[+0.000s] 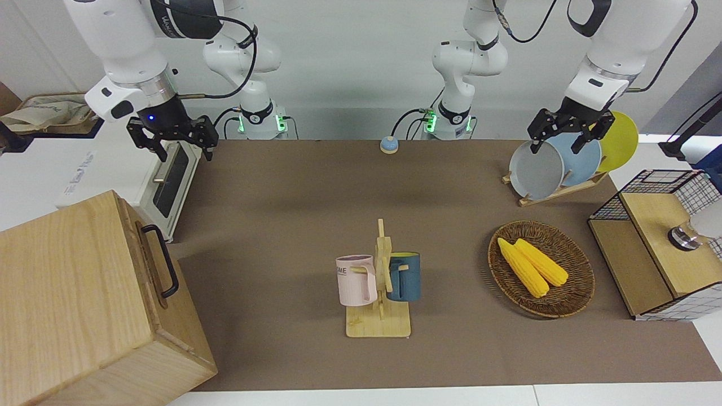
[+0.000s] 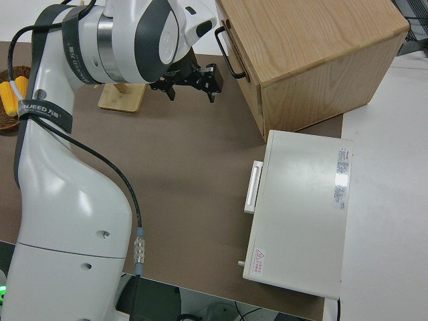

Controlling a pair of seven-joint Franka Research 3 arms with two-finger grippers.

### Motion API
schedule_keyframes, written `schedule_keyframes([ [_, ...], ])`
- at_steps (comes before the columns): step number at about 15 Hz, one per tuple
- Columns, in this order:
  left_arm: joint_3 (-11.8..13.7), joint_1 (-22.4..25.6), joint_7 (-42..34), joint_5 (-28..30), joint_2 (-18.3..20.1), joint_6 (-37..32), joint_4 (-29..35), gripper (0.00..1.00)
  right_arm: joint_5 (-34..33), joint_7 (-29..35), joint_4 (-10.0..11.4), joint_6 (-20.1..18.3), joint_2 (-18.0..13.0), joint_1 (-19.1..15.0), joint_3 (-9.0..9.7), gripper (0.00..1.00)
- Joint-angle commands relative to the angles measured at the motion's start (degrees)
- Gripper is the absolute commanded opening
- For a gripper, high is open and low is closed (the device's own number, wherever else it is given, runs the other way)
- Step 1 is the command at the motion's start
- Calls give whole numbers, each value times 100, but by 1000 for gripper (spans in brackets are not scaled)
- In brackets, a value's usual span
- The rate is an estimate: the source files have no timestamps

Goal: Slide drawer open with right arm

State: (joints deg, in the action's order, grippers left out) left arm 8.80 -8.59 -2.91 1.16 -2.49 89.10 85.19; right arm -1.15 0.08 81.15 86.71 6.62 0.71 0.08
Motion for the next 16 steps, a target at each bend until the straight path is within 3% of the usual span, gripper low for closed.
schedule_keyframes([
  [1,95,-99,-43,-63,-76,2,-117,998,-51,-96,-99,48,50,-53,-8,985],
  [11,95,-99,-43,-72,-76,2,-117,995,-323,-87,-100,48,58,-9,9,985],
  [16,95,-99,-43,-72,-76,2,-117,995,-1875,518,-91,57,242,727,36,983],
])
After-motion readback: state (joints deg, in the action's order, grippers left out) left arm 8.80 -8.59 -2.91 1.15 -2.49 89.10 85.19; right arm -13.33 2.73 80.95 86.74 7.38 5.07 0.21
